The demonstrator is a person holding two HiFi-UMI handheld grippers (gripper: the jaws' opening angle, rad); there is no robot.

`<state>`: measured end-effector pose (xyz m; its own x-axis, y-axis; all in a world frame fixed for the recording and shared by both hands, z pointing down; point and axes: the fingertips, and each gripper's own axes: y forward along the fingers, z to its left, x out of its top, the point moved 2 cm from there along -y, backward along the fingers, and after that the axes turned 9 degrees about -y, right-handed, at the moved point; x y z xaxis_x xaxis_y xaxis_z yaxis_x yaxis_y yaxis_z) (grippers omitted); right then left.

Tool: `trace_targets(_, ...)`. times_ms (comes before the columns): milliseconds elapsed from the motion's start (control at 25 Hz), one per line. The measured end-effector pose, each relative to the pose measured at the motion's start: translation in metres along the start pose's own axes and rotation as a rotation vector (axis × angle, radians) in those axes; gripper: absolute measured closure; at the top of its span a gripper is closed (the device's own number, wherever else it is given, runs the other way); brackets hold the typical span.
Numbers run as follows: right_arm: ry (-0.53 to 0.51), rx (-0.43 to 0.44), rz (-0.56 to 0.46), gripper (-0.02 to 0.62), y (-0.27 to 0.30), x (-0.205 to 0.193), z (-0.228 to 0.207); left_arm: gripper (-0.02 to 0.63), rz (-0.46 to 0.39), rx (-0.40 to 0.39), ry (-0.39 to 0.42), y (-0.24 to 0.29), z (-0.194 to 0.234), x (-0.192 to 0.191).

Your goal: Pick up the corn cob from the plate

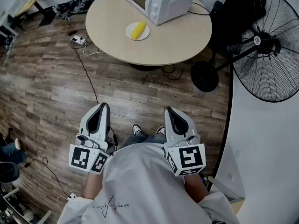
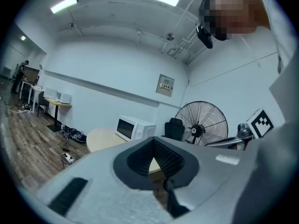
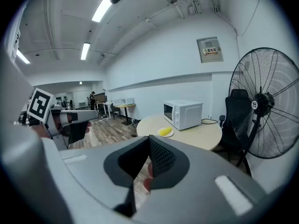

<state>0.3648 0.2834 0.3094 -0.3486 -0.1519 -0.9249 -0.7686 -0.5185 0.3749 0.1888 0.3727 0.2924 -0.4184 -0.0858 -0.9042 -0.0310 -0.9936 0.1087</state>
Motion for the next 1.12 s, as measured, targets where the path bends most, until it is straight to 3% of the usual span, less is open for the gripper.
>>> trace_targets(400, 0.070, -0.027, 0.001, 0.584, 0.010, -0.001, -0.004, 0.607, 0.048, 0.050, 0.050, -0.007, 0.025, -0.002)
trace_targets(600, 0.163, 0.033, -0.072, 0.584, 0.012, 0.007, -0.006, 0.607, 0.052, 0.078, 0.036, -0.013, 0.035, 0.000)
trace_targets(1120, 0.171, 0.101, -0.109, 0.584, 0.032, 0.018, 0.004, 0.609, 0.043, 0.144, 0.010, -0.014, 0.052, 0.004)
